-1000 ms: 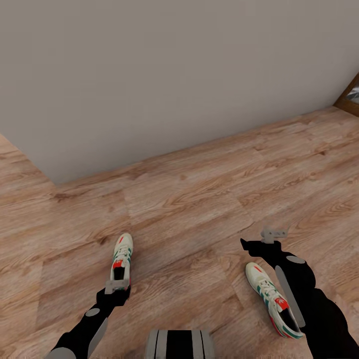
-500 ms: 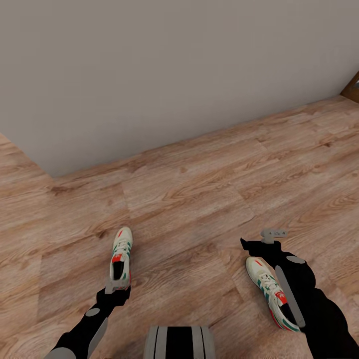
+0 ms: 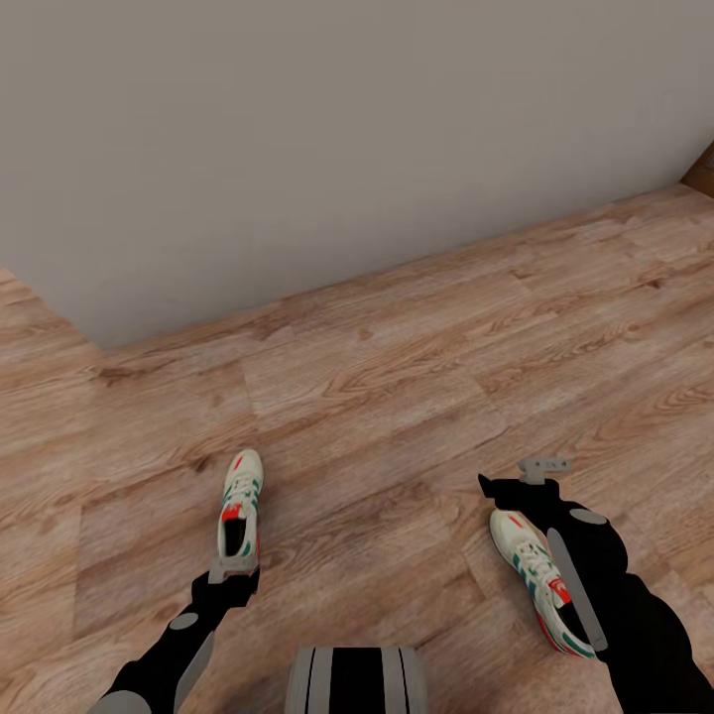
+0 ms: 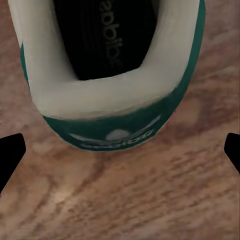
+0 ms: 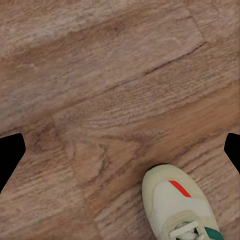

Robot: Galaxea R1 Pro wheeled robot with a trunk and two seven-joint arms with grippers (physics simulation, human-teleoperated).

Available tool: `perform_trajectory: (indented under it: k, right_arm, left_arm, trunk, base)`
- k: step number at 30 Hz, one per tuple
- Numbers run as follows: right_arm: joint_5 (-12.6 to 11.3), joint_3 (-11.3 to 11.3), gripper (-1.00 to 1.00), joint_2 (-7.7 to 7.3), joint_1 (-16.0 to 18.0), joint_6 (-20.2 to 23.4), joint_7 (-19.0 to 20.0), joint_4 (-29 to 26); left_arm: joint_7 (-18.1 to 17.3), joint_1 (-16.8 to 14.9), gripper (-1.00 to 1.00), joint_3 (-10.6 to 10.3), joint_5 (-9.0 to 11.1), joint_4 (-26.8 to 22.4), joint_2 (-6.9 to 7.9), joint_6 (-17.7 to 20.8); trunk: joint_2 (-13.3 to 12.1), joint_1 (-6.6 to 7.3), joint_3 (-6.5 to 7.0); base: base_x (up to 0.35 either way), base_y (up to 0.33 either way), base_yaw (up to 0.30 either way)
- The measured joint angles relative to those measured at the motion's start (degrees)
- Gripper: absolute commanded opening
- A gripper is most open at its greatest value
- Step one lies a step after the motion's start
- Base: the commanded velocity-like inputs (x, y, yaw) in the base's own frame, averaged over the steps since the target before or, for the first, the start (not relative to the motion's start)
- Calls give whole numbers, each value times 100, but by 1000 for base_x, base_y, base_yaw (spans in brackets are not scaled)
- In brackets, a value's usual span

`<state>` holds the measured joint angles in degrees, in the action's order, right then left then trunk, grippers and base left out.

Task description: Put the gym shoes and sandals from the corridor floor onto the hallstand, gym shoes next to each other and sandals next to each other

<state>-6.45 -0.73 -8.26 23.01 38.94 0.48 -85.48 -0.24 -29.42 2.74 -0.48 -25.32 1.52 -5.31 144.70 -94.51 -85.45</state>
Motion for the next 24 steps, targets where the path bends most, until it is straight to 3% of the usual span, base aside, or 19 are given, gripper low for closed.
perform_trajectory:
  k: [6,24]
  right_arm:
    - [-1,0,100,0,0,0,0,1]
    - [3,-5,100,0,0,2,0,2]
  left_arm:
    - [0,0,100,-4,0,9,-1,-213]
    - [0,0,100,-11,0,6,-2,-268]
  trunk:
    - [0,0,0]
    - [0,0,0]
  base:
    - [51,0,0]
    - [55,0,0]
